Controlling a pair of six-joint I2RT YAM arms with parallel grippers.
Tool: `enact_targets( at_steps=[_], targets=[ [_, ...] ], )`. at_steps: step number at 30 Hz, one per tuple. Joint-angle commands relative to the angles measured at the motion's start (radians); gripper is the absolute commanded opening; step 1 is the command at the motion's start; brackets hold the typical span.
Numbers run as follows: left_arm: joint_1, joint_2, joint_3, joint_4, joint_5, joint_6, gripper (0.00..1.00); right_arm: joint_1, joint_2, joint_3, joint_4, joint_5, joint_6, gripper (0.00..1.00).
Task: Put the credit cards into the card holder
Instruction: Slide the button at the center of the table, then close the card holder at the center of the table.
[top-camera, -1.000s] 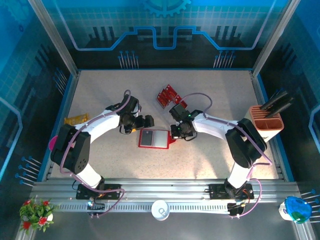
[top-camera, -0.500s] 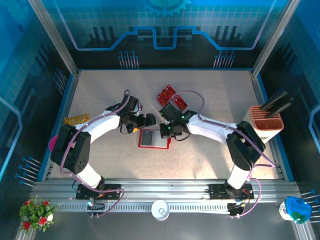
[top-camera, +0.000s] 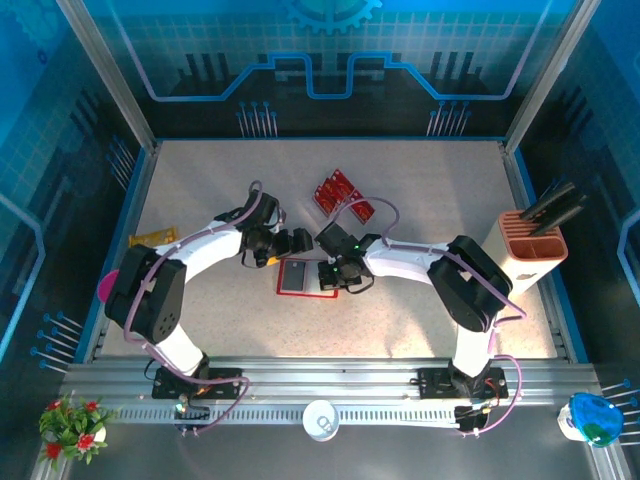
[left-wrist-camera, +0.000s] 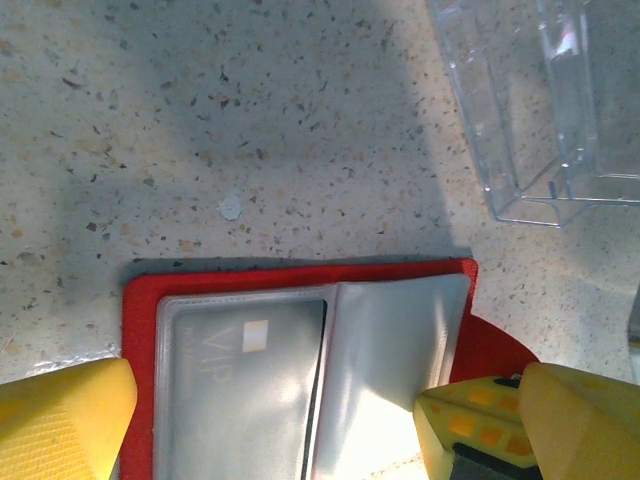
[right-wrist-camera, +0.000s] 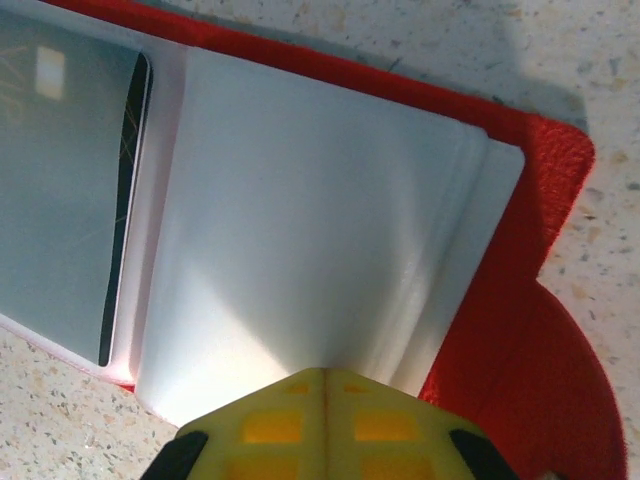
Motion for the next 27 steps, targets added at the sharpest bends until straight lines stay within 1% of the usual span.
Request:
enact_targets(
  at_steps=[1,9,15,27],
  targets=[
    [0.01,0.028,-0.019,0.003,-0.009,-0.003,0.99,-0.007,0.025,-0.043,0.005,-0.01,0.018,0.01],
    [0.009,0.067,-0.02,-0.005,-0.044,0.025,0.99,-0.009,0.028,-0.048,0.005,-0.018,0.013,0.0],
    [0.009,0.077,-0.025,-0.006,-0.047,0.04,0.99,-0.008,0.023,-0.055,0.002,-0.021,0.007,0.0],
    [-0.018,0.106,-0.003,0.019,0.015,0.042,0.99,-0.009,0.015,-0.074,0.005,-0.021,0.008,0.0]
  ],
)
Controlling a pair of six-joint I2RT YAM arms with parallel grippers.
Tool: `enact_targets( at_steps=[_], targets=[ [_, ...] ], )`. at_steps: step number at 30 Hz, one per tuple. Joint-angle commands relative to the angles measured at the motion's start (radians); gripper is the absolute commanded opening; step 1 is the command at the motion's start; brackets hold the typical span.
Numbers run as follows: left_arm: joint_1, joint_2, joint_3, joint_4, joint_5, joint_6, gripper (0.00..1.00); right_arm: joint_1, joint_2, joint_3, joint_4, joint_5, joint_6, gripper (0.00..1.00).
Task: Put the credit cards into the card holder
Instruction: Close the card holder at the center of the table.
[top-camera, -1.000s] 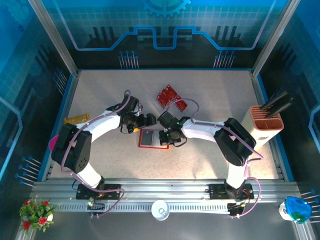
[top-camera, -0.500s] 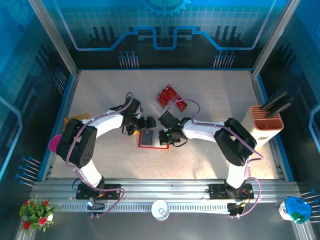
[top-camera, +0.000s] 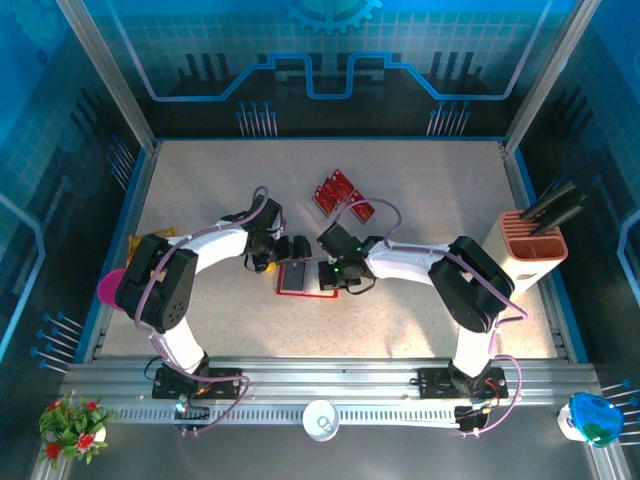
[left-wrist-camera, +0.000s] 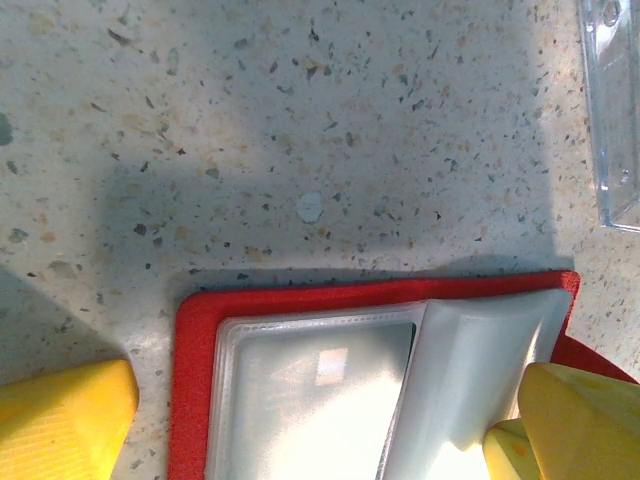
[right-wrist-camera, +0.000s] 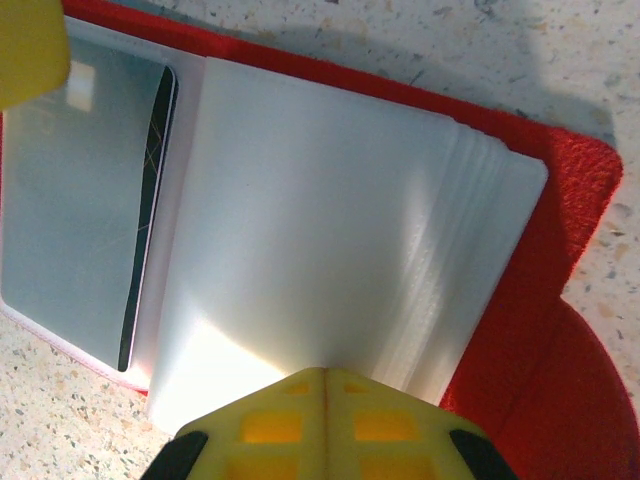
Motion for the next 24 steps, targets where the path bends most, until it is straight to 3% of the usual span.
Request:
enact_targets(
  at_steps=[1,24],
  targets=[
    [-0.018,0.028,0.007,0.019,0.048,0.018,0.99,-0.005,0.025,-0.044,-0.056,0.001,0.004,0.0],
    [-0.034,-0.063,0.014,0.07,0.144,-0.026,0.99,-0.005,0.031,-0.056,-0.045,-0.004,0.011,0.0]
  ],
)
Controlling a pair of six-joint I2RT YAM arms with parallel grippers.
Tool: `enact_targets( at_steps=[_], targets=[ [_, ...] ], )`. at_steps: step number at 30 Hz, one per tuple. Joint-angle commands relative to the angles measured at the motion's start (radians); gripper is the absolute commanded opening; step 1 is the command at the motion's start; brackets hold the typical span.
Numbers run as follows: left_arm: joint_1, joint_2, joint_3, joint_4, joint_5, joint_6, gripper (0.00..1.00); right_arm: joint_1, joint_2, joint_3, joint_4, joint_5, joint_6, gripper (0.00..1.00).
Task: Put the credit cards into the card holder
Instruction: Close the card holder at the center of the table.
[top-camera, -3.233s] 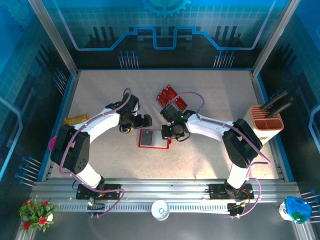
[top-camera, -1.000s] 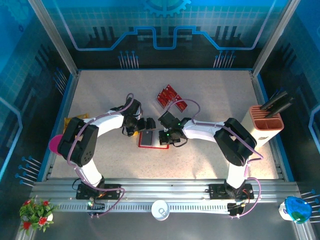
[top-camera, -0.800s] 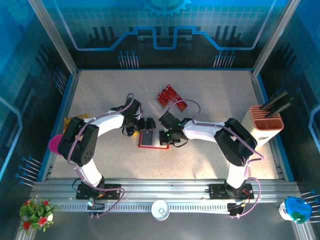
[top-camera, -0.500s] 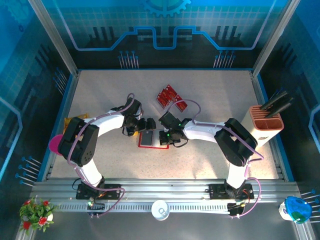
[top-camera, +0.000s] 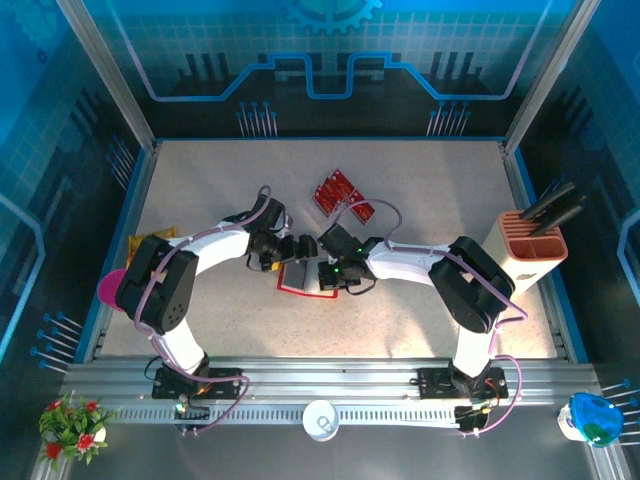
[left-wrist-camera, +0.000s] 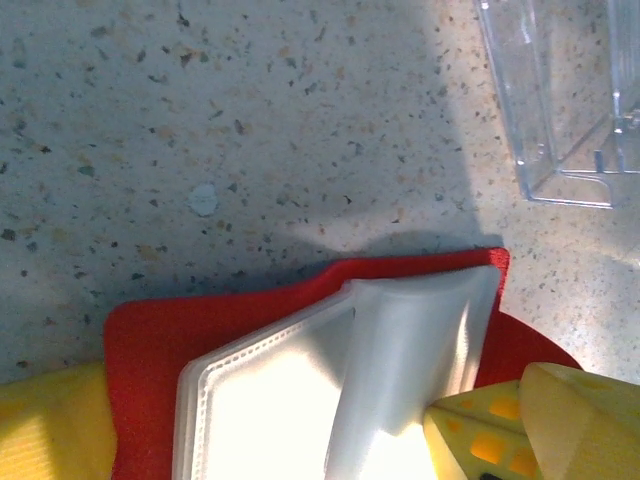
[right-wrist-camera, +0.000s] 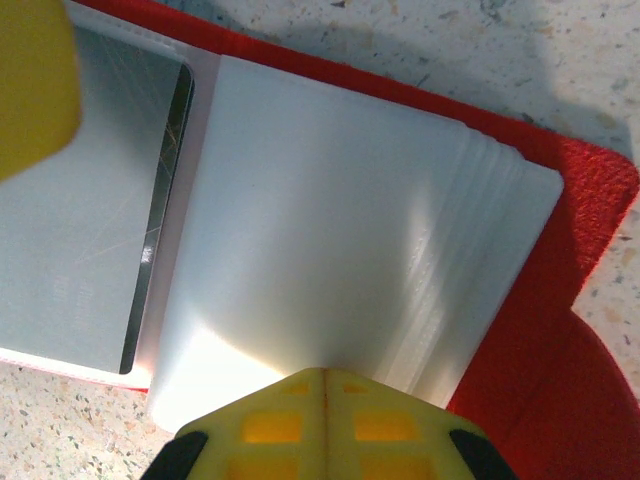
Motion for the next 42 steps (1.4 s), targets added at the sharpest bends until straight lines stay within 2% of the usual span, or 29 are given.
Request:
enact_targets(
  at_steps=[1,11,20,24,29,31,33,35,37,42],
  targets=[
    [-0.014,-0.061,0.01,0.031,0.069,-0.026,0.99,-0.006,0.034,-0.042,-0.065,0.0,0.008,0.0],
    [-0.014,-0.159,-0.063,0.158,0.108,-0.121,0.99,-0.016,-0.017,0.027,-0.114,-0.002,-0.01,0.0],
    [-0.014,-0.157,-0.073,0.171,0.111,-0.134,0.99,-0.064,-0.171,0.021,-0.196,0.058,-0.001,0.19],
    [-0.014,-0.157,-0.075,0.175,0.109,-0.136,0.99,-0.08,-0.181,-0.012,-0.208,0.069,0.012,0.35],
    [-0.014,-0.157,-0.074,0.173,0.109,-0.136,0.99,-0.083,-0.144,-0.019,-0.186,0.049,0.019,0.4],
    [-0.014,-0.159,-0.072,0.171,0.111,-0.136,0.99,-0.082,-0.12,-0.013,-0.185,0.042,0.02,0.4],
    [-0.014,-0.16,-0.07,0.169,0.112,-0.135,0.99,-0.083,-0.104,-0.013,-0.176,0.039,0.018,0.34],
    [-0.014,-0.161,-0.066,0.168,0.118,-0.135,0.99,-0.089,-0.098,-0.018,-0.164,0.039,0.019,0.15],
    [-0.015,-0.163,-0.062,0.176,0.128,-0.14,0.99,-0.103,-0.102,-0.033,-0.127,0.025,0.022,0.01],
    [-0.04,-0.146,-0.037,0.217,0.162,-0.167,0.99,-0.149,-0.123,-0.091,0.03,-0.071,0.038,0.0]
  ],
)
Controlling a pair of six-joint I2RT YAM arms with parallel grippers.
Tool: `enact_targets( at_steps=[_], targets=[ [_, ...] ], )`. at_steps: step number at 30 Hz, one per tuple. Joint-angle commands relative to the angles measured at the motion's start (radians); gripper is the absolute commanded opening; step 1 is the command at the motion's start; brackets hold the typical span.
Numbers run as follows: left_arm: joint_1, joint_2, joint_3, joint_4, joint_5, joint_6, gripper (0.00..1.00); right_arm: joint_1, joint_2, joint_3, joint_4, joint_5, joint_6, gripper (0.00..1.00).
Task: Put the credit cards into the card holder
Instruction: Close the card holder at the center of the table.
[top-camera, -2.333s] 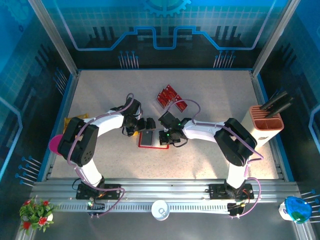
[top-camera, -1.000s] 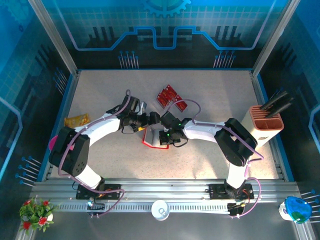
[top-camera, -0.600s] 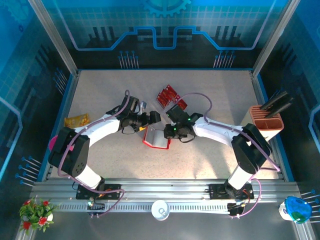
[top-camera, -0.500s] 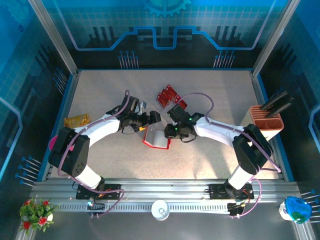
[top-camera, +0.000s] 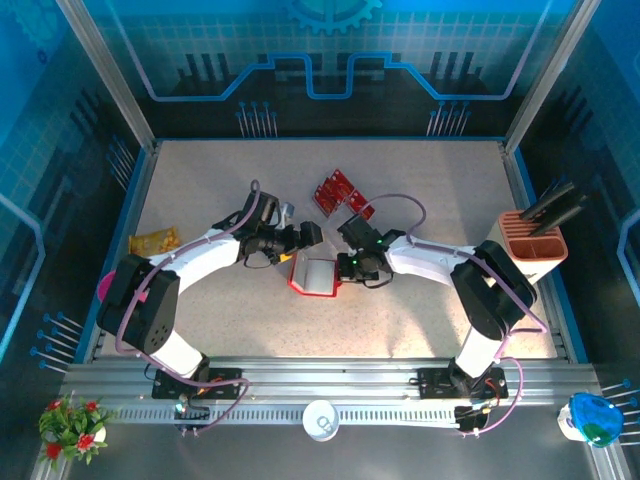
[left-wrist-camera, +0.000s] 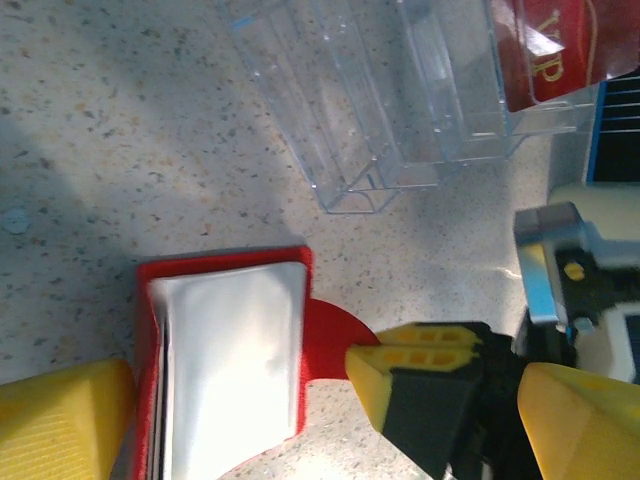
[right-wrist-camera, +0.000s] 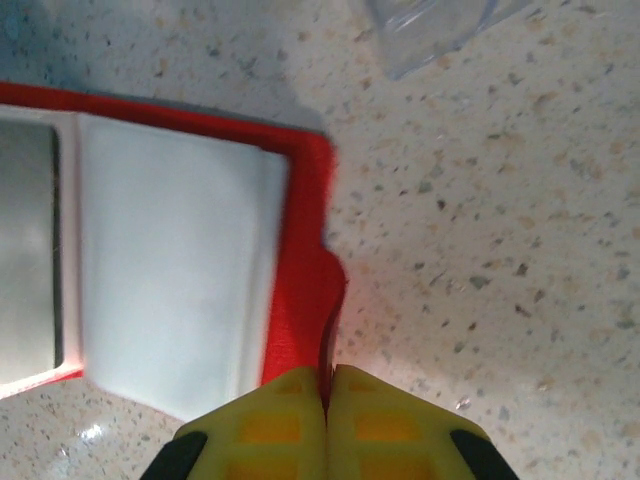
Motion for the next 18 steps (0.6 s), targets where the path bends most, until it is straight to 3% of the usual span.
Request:
enact_targets(
  at_steps=[1,8,12,18],
  targets=[
    [-0.033,0.004,0.034,0.046,0.057,-0.032,0.99,-0.033,-0.014,-0.03,0.099,-0.068,0.02,0.0],
    [-0.115,0.081,0.091,0.073,0.029,-0.065,0.99,-0.066,-0.03,-0.072,0.125,-0.093,0.045,0.0],
    [-0.129,0.132,0.091,0.078,0.025,-0.084,0.99,-0.093,-0.09,-0.087,0.087,-0.078,0.049,0.28],
    [-0.129,0.2,0.112,0.029,0.018,-0.075,0.99,-0.147,-0.181,-0.106,0.003,-0.051,0.047,0.34]
  ],
)
